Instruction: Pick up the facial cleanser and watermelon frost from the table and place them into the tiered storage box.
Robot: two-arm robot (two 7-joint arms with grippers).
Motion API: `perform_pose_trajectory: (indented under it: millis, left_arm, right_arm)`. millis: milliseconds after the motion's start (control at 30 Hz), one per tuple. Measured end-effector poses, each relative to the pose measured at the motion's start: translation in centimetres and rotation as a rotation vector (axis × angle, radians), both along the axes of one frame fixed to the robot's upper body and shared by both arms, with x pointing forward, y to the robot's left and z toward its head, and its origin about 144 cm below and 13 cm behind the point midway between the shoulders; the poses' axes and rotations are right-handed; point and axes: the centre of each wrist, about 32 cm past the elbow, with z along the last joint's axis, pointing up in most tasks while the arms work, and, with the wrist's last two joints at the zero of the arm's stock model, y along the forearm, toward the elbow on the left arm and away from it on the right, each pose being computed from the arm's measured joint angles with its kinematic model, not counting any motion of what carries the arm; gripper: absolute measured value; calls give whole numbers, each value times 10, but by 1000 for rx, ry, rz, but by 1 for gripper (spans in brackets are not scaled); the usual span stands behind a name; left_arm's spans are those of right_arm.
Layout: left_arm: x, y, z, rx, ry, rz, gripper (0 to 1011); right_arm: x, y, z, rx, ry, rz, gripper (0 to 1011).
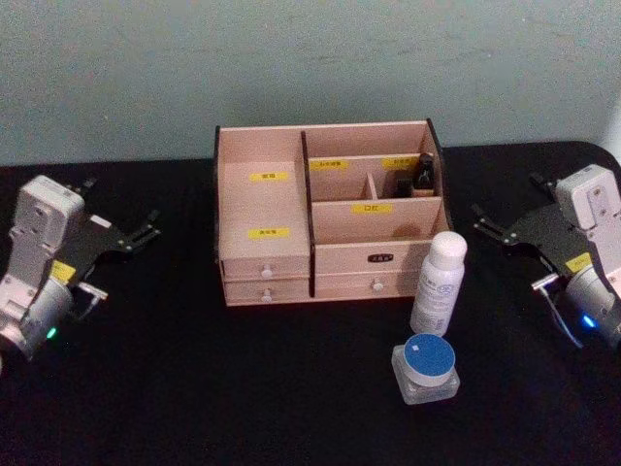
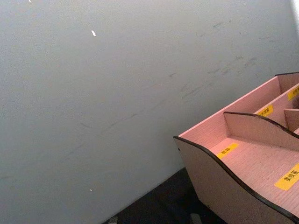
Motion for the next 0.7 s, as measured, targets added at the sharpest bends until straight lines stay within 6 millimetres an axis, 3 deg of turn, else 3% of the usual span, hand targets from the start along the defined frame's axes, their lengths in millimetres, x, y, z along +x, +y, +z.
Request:
perform_pose_trajectory:
  millis: [700]
  left_arm:
    - [0,0,0,0,0,0,1001]
  right_arm:
    - [0,0,0,0,0,0,1000]
